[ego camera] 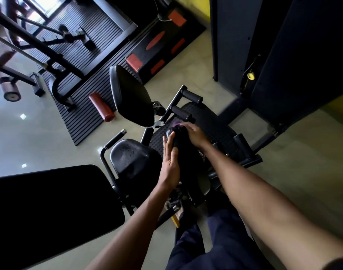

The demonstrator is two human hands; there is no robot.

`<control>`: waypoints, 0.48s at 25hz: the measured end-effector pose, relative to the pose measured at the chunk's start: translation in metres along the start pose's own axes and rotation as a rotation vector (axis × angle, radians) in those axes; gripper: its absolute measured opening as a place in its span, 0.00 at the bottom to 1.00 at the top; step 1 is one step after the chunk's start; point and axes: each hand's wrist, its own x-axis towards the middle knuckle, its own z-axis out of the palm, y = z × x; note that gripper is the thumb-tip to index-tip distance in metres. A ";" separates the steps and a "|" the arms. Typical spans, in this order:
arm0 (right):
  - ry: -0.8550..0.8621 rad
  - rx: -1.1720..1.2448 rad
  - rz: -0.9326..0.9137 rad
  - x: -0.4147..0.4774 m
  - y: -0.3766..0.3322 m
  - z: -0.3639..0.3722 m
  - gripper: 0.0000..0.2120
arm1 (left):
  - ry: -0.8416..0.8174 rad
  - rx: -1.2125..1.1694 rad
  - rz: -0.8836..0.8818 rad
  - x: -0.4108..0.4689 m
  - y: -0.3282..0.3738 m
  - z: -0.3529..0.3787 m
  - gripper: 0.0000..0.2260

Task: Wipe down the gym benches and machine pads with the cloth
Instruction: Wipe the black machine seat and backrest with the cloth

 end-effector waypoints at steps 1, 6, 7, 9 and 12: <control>0.028 0.019 0.140 0.006 0.016 -0.002 0.14 | -0.004 0.009 0.002 -0.001 -0.001 0.000 0.21; 0.148 -0.081 0.280 -0.017 0.034 -0.007 0.17 | 0.004 -0.001 0.021 -0.004 -0.005 0.002 0.20; 0.158 -0.130 0.200 -0.034 0.021 -0.004 0.17 | 0.021 -0.014 0.027 -0.004 -0.007 0.003 0.20; 0.182 -0.122 -0.010 -0.079 -0.003 0.004 0.18 | 0.050 -0.033 0.045 -0.003 -0.009 0.006 0.20; 0.195 -0.090 -0.270 -0.139 0.000 0.010 0.23 | 0.060 -0.031 0.052 -0.002 -0.011 0.009 0.21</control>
